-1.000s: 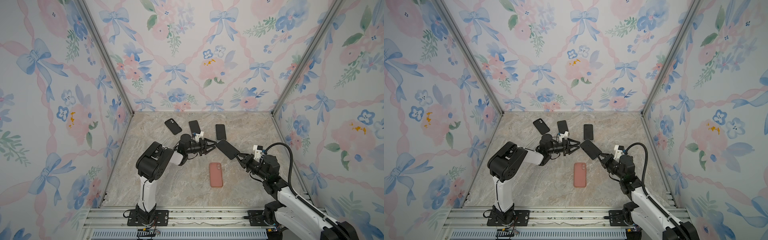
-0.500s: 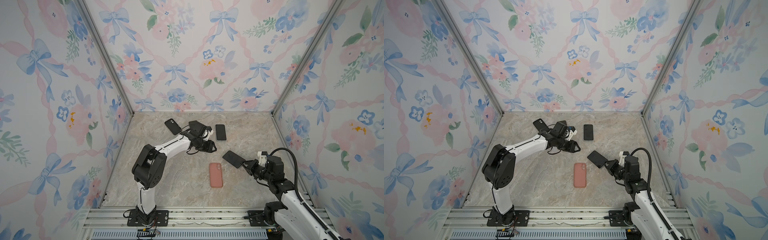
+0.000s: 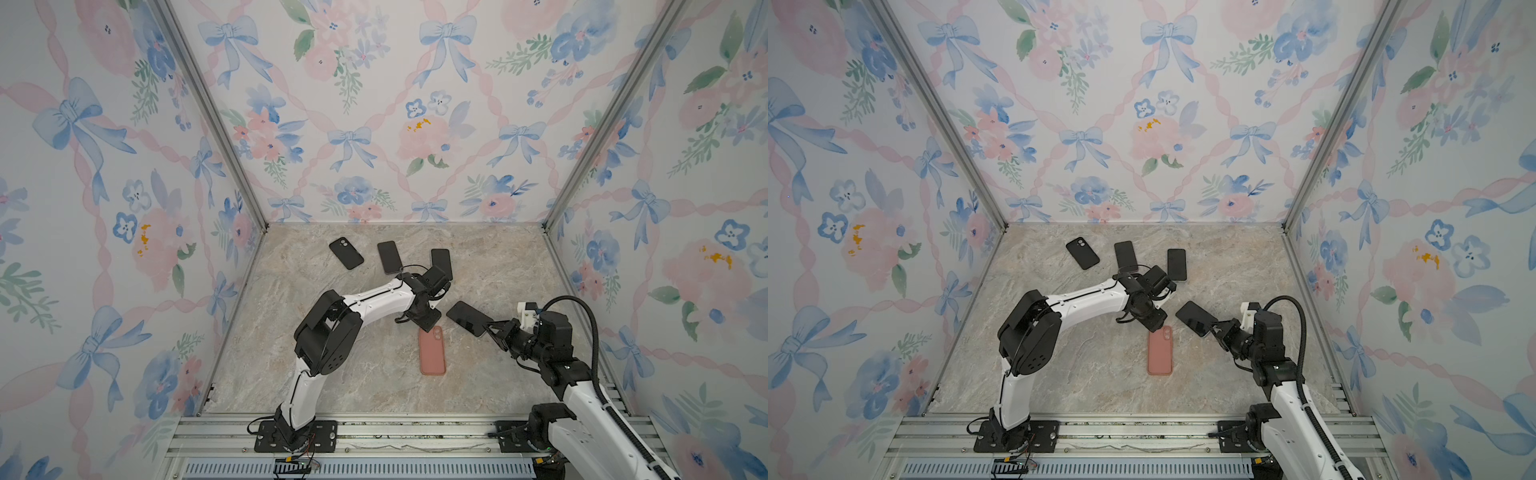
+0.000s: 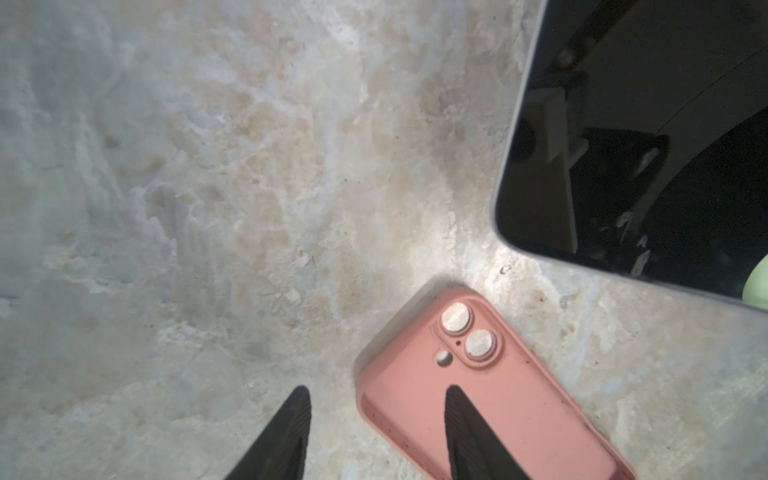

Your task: Put the phone into the phone case

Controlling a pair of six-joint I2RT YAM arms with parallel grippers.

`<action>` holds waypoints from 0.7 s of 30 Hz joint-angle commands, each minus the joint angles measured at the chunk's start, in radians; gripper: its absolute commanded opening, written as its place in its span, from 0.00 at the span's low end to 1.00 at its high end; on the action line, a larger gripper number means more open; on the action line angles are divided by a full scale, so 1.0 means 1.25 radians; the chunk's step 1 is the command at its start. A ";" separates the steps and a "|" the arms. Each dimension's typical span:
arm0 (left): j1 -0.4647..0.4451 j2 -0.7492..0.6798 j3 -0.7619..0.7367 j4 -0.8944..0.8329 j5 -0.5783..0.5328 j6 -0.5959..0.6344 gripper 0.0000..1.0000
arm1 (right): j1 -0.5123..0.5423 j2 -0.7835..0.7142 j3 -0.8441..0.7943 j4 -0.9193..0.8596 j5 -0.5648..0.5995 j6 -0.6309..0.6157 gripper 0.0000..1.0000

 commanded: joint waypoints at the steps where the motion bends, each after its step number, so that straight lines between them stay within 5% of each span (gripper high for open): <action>1: -0.009 0.032 0.033 -0.026 -0.042 0.026 0.54 | -0.007 -0.010 0.010 0.035 -0.025 -0.003 0.00; 9: -0.014 0.076 0.046 -0.026 0.022 0.046 0.50 | -0.007 -0.013 0.016 0.005 -0.017 -0.021 0.00; 21: -0.016 0.078 0.010 -0.026 -0.008 0.049 0.22 | -0.007 -0.001 0.018 0.000 -0.012 -0.034 0.00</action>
